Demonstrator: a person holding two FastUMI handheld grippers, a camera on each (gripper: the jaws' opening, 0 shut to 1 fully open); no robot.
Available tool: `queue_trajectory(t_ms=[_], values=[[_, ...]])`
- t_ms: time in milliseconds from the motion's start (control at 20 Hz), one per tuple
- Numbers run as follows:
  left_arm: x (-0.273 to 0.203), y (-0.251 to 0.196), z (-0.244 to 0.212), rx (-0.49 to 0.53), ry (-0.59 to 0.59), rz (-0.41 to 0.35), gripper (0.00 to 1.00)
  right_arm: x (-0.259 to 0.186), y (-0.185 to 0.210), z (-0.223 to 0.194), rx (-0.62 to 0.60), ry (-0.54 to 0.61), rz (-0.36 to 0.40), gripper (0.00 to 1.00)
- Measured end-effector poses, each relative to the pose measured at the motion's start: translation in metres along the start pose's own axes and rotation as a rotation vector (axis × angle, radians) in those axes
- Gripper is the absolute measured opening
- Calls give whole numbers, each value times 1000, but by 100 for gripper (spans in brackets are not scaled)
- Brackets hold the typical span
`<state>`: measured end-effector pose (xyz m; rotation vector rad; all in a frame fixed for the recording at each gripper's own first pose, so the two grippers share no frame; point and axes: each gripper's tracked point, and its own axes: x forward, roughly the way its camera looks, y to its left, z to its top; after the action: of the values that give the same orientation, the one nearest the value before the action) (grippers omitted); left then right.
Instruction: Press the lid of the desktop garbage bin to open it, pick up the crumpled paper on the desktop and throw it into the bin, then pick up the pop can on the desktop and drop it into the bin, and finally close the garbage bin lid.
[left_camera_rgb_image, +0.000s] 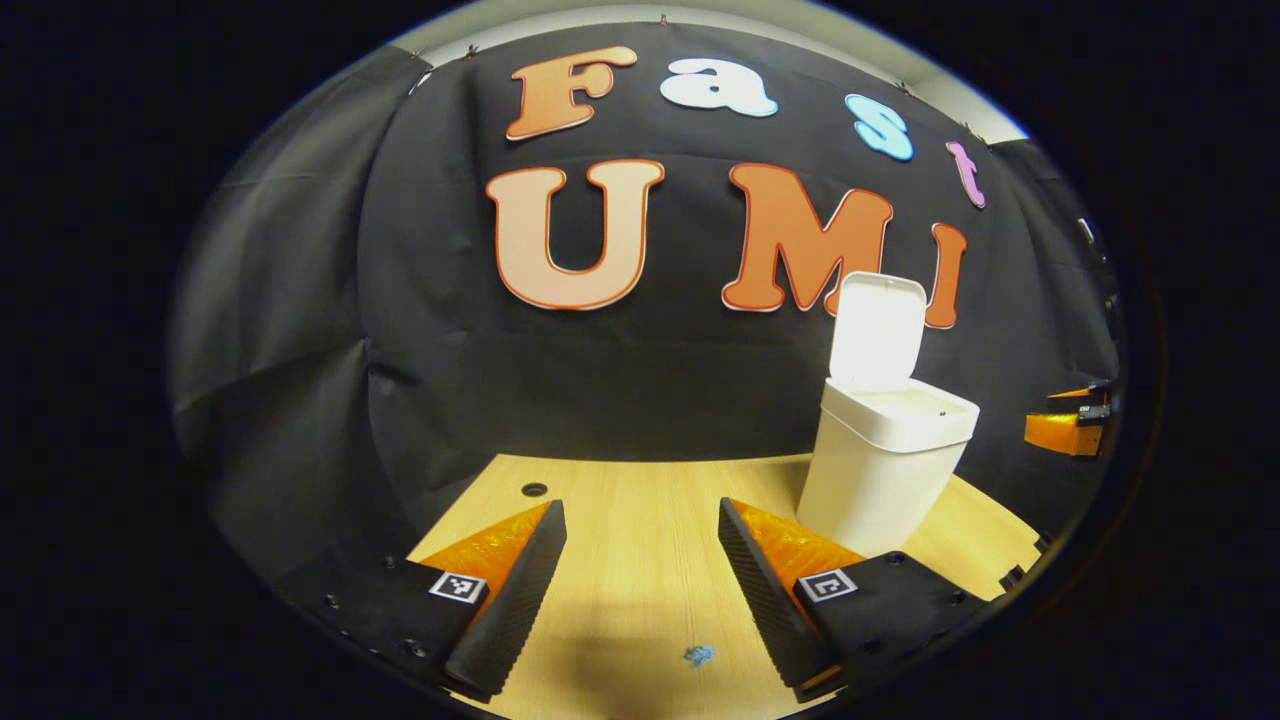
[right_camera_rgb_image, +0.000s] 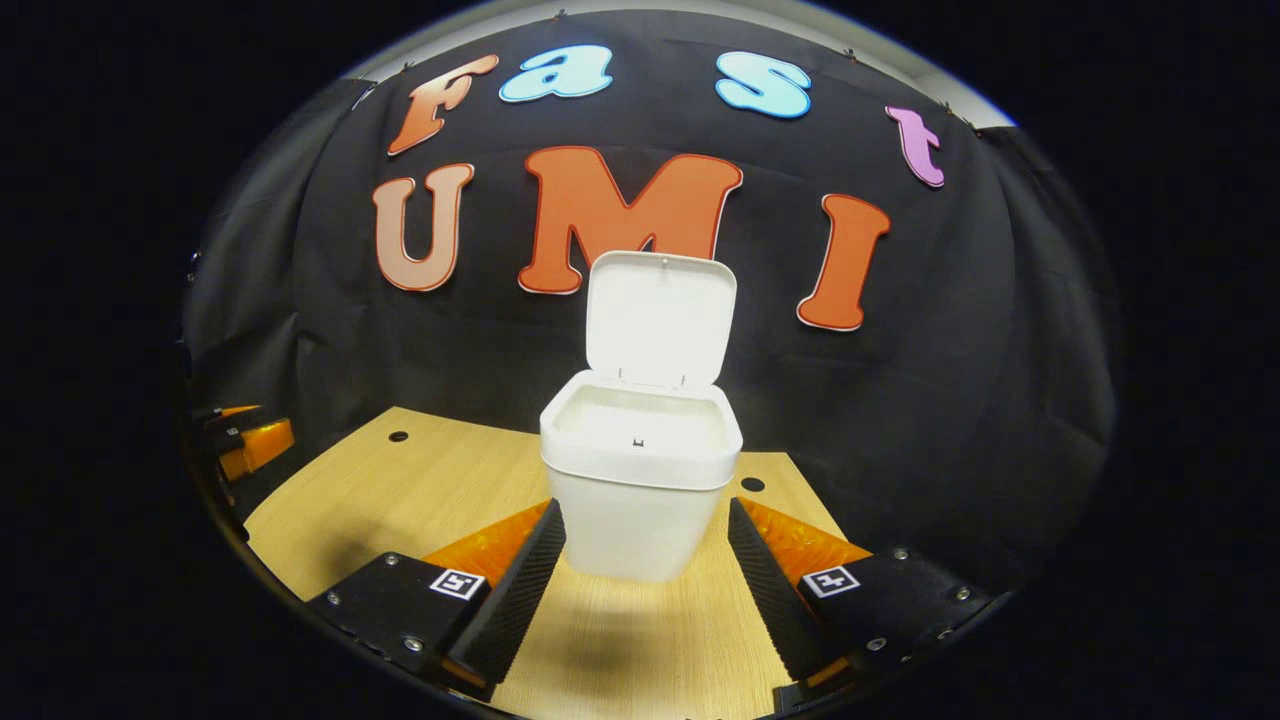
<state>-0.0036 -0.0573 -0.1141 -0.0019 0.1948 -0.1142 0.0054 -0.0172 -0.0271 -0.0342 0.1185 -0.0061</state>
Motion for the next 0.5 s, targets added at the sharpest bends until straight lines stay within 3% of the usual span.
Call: queue_trajectory(t_ms=[500], values=[[35,-27,-98,18,133,-39,98,6,-41,-37,-24,109,-69,99]])
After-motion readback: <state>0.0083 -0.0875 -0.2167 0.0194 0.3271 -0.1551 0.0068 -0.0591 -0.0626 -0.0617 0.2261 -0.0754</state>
